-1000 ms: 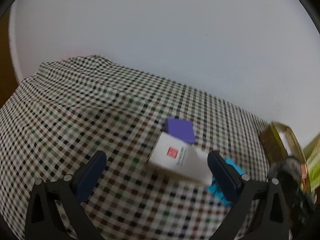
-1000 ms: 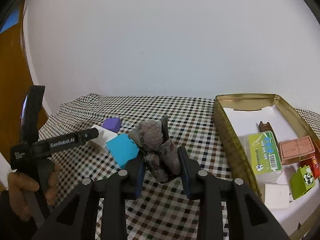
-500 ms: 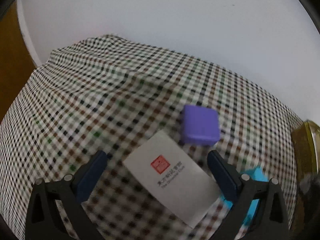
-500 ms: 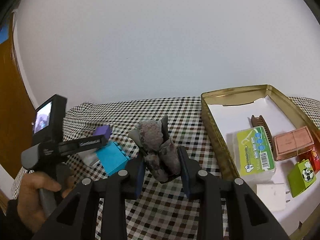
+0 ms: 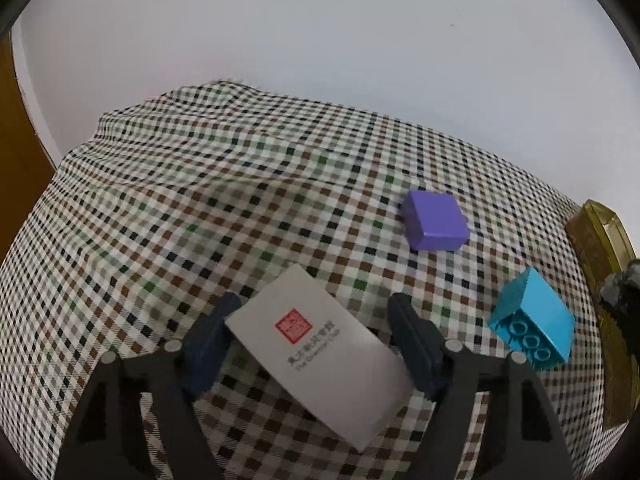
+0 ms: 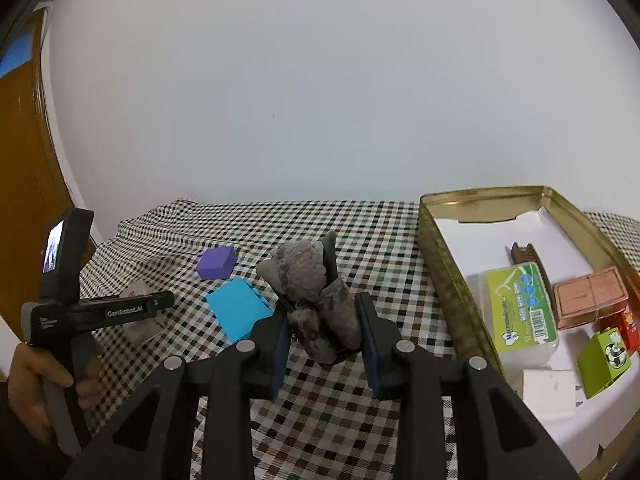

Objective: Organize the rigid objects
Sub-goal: 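Grasp the grey cloth object with the right gripper while the left grasps the white card box, then lift the grey object and white card box and carry them over the tray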

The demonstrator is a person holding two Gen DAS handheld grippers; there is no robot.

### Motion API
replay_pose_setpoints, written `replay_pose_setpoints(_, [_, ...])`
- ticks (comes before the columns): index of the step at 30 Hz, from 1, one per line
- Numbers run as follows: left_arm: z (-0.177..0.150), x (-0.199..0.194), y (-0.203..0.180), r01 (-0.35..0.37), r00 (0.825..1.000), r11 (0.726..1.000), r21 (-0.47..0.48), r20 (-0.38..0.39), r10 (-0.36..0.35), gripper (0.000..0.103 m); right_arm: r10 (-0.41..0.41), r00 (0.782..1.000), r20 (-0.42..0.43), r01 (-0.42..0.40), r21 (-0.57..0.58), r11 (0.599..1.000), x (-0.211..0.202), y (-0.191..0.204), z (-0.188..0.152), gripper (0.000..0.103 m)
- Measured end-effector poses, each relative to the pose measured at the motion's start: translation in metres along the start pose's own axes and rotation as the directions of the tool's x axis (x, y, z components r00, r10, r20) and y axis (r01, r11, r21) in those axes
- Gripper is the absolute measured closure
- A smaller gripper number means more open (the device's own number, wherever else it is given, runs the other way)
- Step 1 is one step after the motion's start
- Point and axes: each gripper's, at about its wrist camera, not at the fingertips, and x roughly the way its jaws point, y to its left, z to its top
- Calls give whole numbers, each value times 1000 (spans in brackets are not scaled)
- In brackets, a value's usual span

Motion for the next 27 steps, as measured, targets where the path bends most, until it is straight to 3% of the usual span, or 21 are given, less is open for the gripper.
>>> replay_pose_setpoints(2, [-1,1,0,-2,1000,1000,-1,6,2,30,-1,1000,-4,1,3,1000,1,-1,0,69])
replay_pose_setpoints(6, [-1,-4,4,39,999,999,-38,30,-38,55,-1,1000,0,1,10,1000,0,-2,0,69])
replay_pose_setpoints(9, [-2,-5,7,115,993,990,-76,47,-112,58,2,1000,20,-2,14,1000,-3,-3,2,69])
replay_pose_setpoints(11, [-1,-7,7,153,987,985,-77,61,-148,58,0,1000,31,0,14,1000,-5,-1,2,69])
replay_pose_setpoints(17, [-4,-11,-12,128,989,991,31,67,-130,57,4,1000,31,-5,14,1000,-6,-1,3,69])
replay_pose_setpoints(18, [-4,-10,-14,137,989,990,31,55,-139,53,8,1000,31,-8,13,1000,-6,-2,2,69])
replay_pose_setpoints(19, [-3,-10,-14,141,989,990,30,42,-142,39,9,999,31,-10,12,1000,-7,-2,2,69])
replay_pose_setpoints(21, [-4,-11,-14,129,991,991,33,22,-130,22,8,999,34,-9,10,1000,-8,-2,2,69])
replay_pose_setpoints(22, [-6,-15,-15,114,993,993,43,30,-116,19,9,999,34,-10,9,1000,-8,-2,2,69])
replay_pose_setpoints(26, [-12,-20,-18,45,998,996,83,47,-49,17,11,1000,23,-11,5,1000,-6,-2,1,69])
replay_pose_setpoints(27, [-15,-17,-21,25,999,995,98,42,-30,28,10,1000,20,-10,5,1000,-5,-2,1,69])
